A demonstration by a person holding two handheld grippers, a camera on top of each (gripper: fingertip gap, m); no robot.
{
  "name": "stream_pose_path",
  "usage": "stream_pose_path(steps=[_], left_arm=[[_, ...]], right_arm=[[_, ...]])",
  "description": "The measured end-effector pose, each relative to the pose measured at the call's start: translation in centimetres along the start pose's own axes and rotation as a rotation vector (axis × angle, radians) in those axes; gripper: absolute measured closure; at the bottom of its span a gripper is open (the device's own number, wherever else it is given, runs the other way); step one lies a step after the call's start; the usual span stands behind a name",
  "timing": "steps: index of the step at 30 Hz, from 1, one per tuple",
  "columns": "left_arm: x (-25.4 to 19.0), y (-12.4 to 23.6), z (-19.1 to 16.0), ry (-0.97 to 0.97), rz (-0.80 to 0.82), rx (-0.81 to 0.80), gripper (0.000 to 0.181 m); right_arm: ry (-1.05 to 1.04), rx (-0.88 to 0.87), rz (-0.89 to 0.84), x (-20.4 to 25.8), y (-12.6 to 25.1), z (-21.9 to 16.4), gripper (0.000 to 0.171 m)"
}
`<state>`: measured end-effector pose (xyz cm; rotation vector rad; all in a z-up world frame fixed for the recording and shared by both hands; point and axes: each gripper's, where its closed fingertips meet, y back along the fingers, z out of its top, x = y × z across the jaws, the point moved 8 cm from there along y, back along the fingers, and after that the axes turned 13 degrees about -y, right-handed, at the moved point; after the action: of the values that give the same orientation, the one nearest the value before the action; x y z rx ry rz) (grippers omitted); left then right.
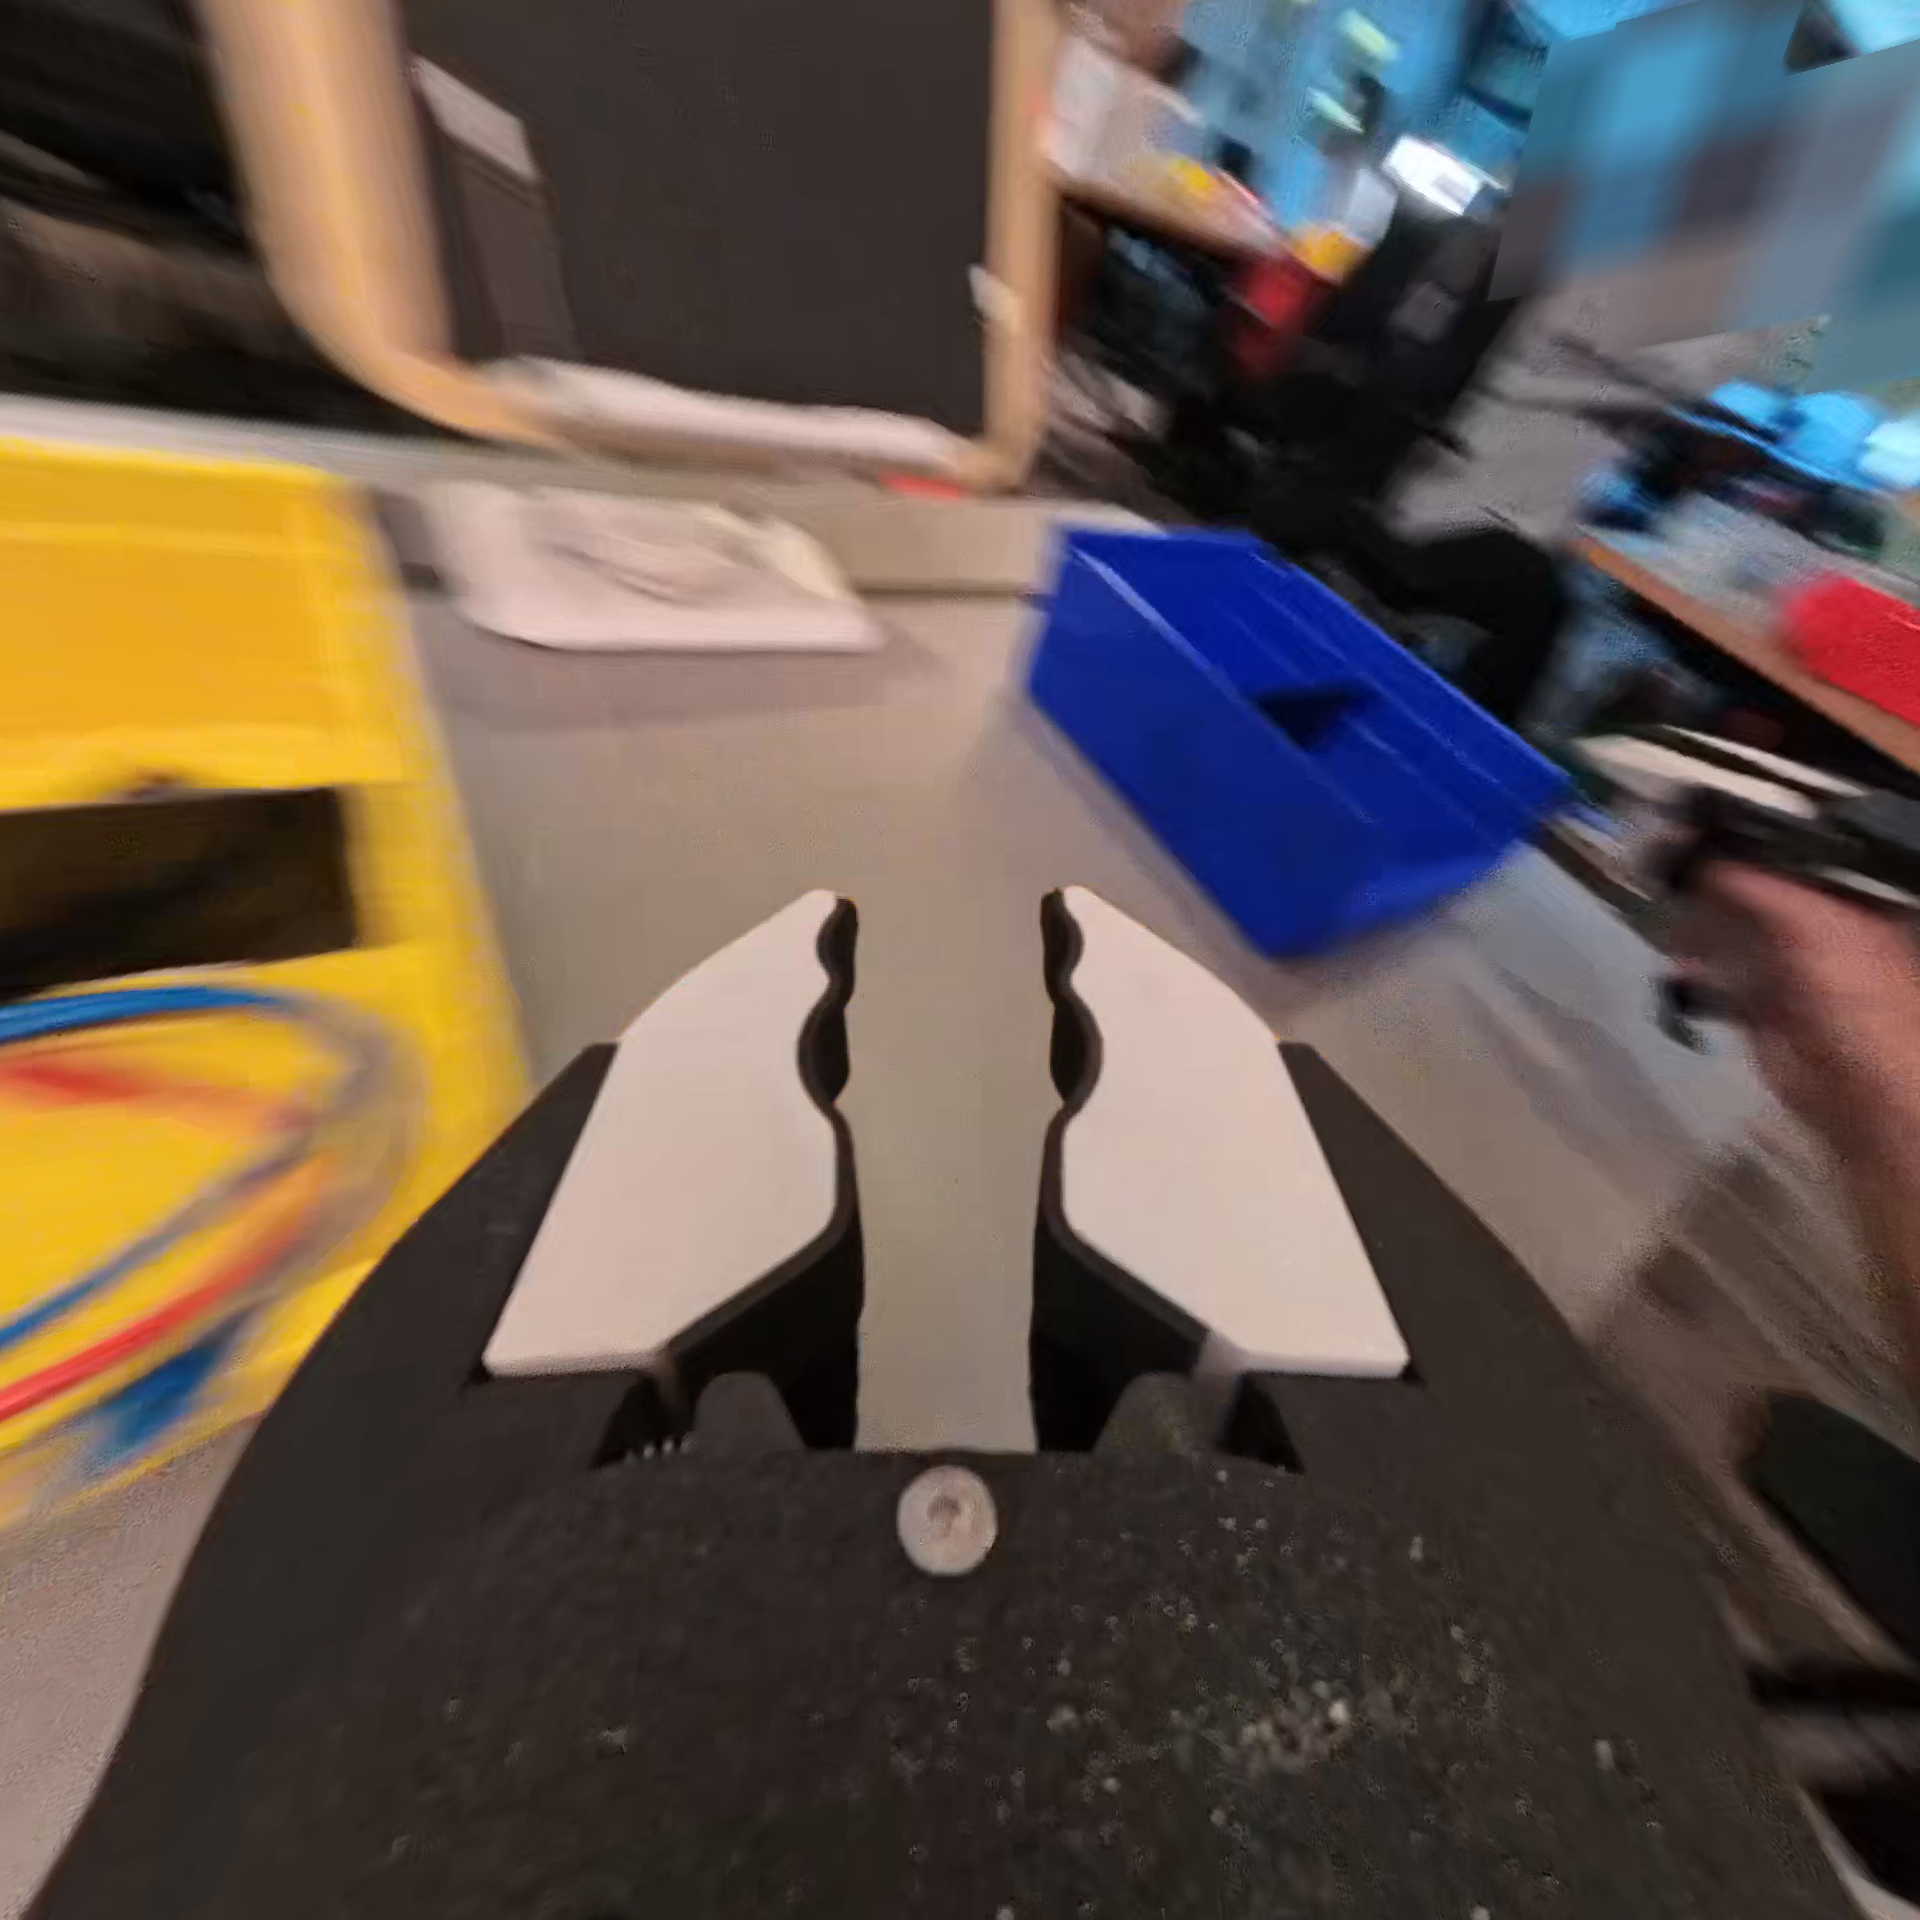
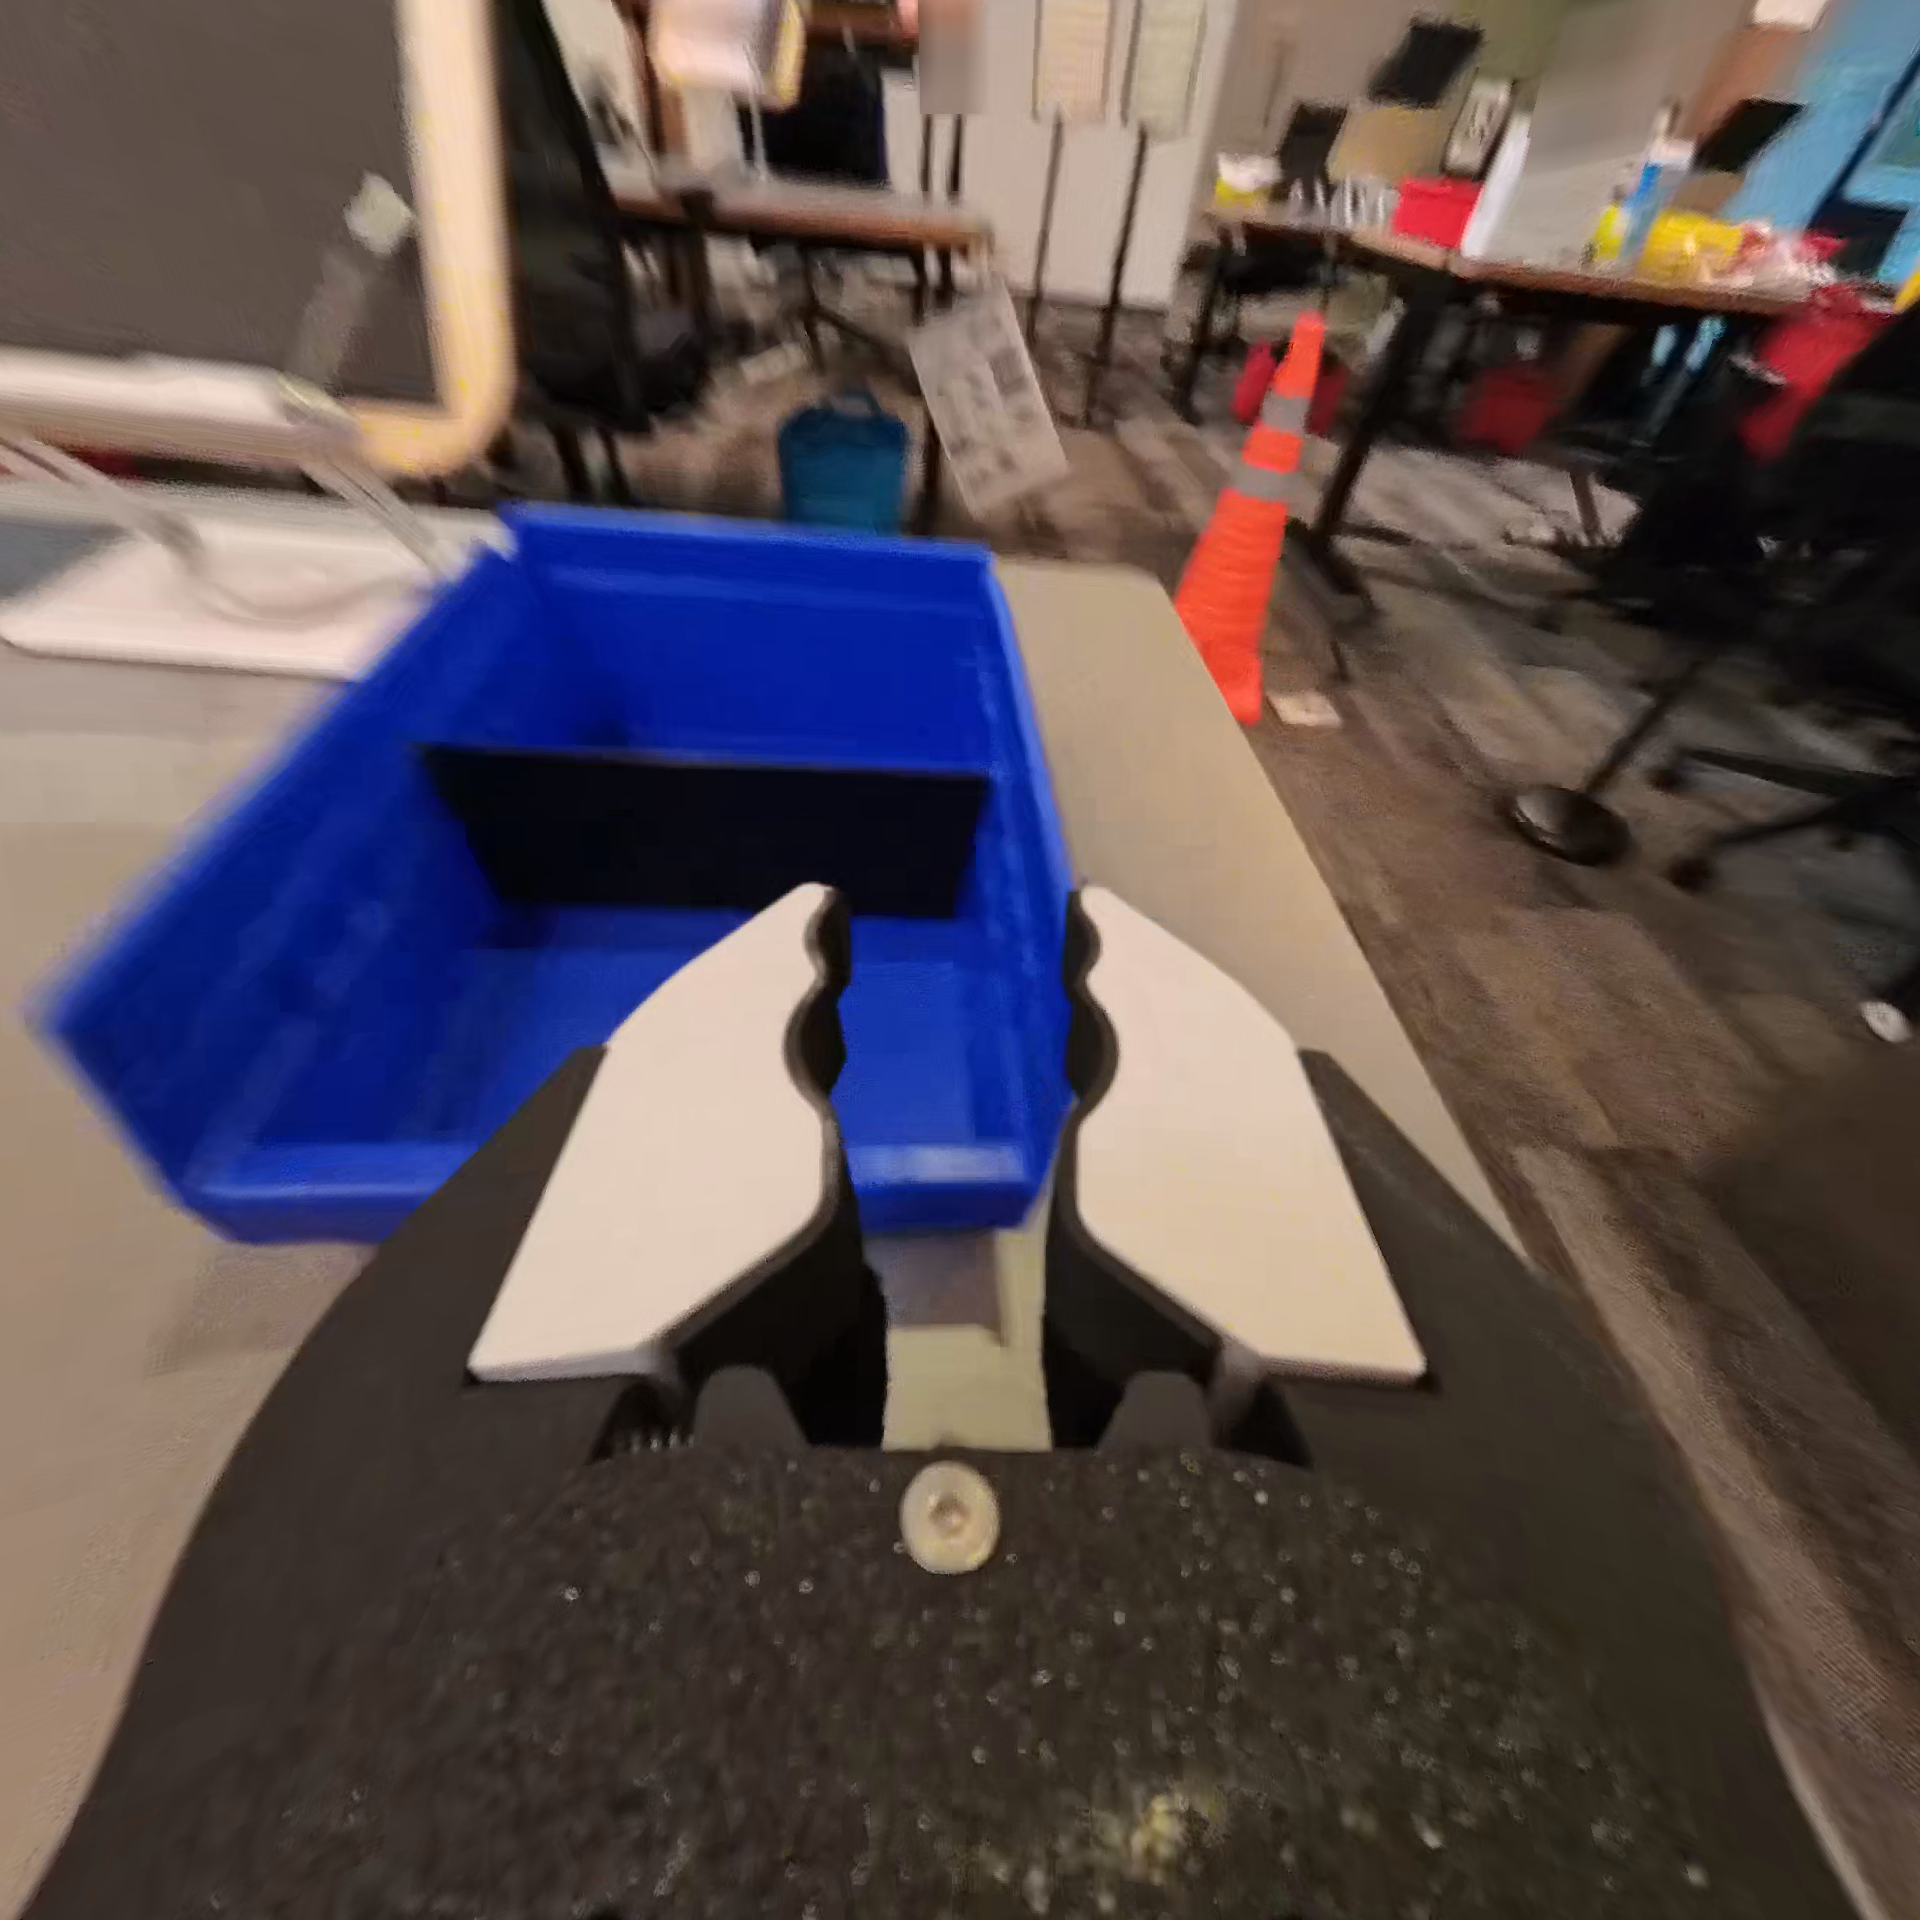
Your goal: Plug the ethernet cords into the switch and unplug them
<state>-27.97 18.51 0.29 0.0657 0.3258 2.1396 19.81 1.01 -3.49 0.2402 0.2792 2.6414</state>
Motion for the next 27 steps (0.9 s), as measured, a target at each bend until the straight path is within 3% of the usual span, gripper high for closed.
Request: stream_pose_path(steps=[3, 7, 10, 11, 14, 21, 24, 27], left_arm=[[-8.8, -8.5, -1.1, 0.019, -0.242, 0.031, 0.144], [-15.7, -18.2, -2.5, -0.202, -0.247, 0.109, 0.120], [-19.1, -22.7, -3.2, -0.179, -0.348, 0.149, 0.115], [-20.0, -23.4, -3.4, -0.146, -0.383, 0.154, 0.116], [-21.7, -24.0, -3.6, -0.107, -0.379, 0.142, 0.106], [-22.9, -23.8, -3.9, -0.147, -0.415, 0.135, 0.112], [-22.2, -22.7, -3.7, -0.151, -0.455, 0.163, 0.113], [-19.1, -18.9, -3.6, -0.173, -0.449, 0.154, 0.119]], right_arm=[[0.016, 0.148, -0.057, -2.8, -2.4, -2.5, 0.122], [-0.058, 0.095, -0.063, -3.5, -4.2, -4.2, 0.134], [-0.076, 0.144, -0.041, -3.5, -5.5, -4.5, 0.138], [-0.091, 0.158, -0.009, -3.3, -5.7, -4.6, 0.149], [-0.159, 0.172, 0.016, -3.7, -5.3, -4.5, 0.156], [-0.210, 0.166, 0.041, -5.4, -4.1, -4.8, 0.154], [-0.211, 0.183, 0.043, -5.0, -4.0, -4.5, 0.144], [-0.173, 0.150, 0.014, -4.0, -2.2, -3.5, 0.131]])
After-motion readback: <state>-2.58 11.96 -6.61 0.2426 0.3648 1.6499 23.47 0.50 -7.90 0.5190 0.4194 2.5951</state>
